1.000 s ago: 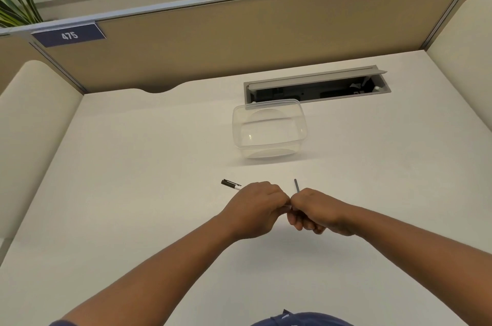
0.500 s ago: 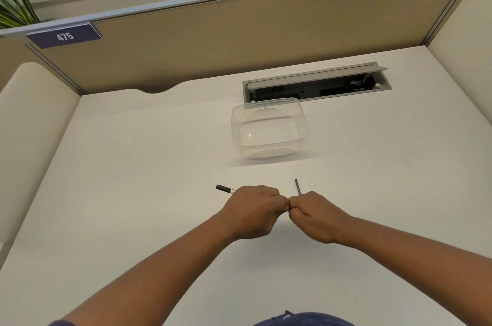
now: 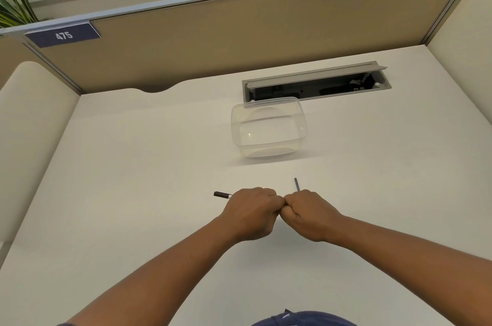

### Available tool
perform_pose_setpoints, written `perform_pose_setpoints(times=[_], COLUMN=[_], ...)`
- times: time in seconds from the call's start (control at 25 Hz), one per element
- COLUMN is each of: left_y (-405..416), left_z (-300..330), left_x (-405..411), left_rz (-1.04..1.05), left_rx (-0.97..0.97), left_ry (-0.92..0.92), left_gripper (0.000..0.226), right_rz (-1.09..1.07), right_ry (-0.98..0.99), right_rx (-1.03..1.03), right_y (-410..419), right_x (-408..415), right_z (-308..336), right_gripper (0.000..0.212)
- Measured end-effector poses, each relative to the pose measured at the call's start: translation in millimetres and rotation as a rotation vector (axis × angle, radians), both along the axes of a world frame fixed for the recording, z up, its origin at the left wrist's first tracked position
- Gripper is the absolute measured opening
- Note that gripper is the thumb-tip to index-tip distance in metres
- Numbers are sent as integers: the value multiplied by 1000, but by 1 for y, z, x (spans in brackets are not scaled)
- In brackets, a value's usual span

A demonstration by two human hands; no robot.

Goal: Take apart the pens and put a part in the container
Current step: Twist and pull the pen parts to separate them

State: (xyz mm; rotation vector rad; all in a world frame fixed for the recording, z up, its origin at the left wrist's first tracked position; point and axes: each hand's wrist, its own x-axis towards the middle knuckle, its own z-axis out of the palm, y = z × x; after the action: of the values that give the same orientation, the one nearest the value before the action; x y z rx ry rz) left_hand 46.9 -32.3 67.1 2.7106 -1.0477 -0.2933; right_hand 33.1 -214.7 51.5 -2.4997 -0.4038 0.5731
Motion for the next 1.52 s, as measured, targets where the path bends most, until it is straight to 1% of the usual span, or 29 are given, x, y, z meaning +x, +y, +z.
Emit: perform_pose_setpoints(times=[0.16, 0.36, 0.44, 0.52, 0.6, 0.68, 0.88, 1.08, 1.16, 1.36, 1.52], left_y=[-2, -2, -1, 0, 1, 3, 3, -4, -6, -5, -4], left_z=[0, -4, -7, -9, -11, -13, -11, -9, -12, -13, -11], left_x=[-1, -2, -5, -8, -10, -9, -3, -1, -3, -1, 0], left_rz=[24, 113, 204, 281, 315, 321, 310, 273, 275, 311, 254], left_rx=[26, 23, -33, -86, -129, -159, -196, -185, -184, -229, -165], left_ry=[37, 139, 241, 365, 464, 515, 576, 491, 479, 563, 575], left_gripper=[18, 15, 16, 24, 30, 31, 40, 33, 34, 37, 39], right_rz=[18, 26, 48, 99, 152, 191, 253, 229, 234, 227, 242], right_ry=[-79, -120, -138, -160, -182, -192, -245, -297, -301, -308, -289], right_rx=[-93, -116, -122, -144, -174, -179, -221, -248, -265, -277, -264], right_y=[3, 8, 8, 8, 6, 4, 2, 2, 1, 5, 5], right_x=[0, -2, -2, -3, -4, -5, -6, -1, -1, -3, -8], right_z=[-5, -9, -10, -10, -9, -9, -7, -7, -8, -8, -12], right_gripper=[34, 35, 37, 38, 37, 34, 24, 28, 30, 34, 35])
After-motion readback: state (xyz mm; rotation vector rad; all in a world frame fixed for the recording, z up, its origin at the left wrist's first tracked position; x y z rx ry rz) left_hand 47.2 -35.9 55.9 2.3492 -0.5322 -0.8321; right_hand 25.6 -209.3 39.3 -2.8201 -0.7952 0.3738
